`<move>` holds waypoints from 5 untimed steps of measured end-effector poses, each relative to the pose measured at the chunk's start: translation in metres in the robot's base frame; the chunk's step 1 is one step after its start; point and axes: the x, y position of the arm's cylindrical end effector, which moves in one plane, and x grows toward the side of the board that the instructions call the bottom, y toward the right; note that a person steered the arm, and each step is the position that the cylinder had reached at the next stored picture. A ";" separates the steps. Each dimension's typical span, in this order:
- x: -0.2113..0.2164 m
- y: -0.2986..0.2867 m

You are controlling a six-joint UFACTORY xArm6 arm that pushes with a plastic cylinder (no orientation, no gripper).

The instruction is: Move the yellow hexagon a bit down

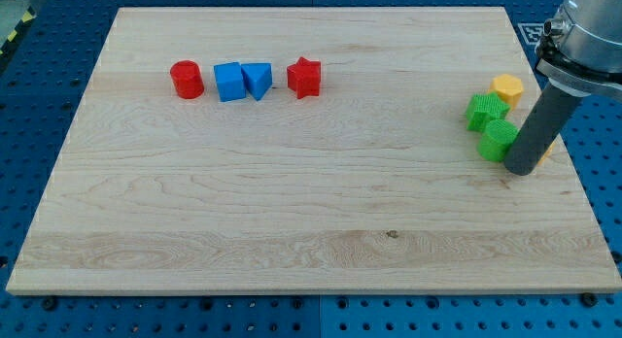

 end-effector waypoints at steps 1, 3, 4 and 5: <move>0.028 0.017; 0.012 0.092; 0.001 0.090; -0.010 0.079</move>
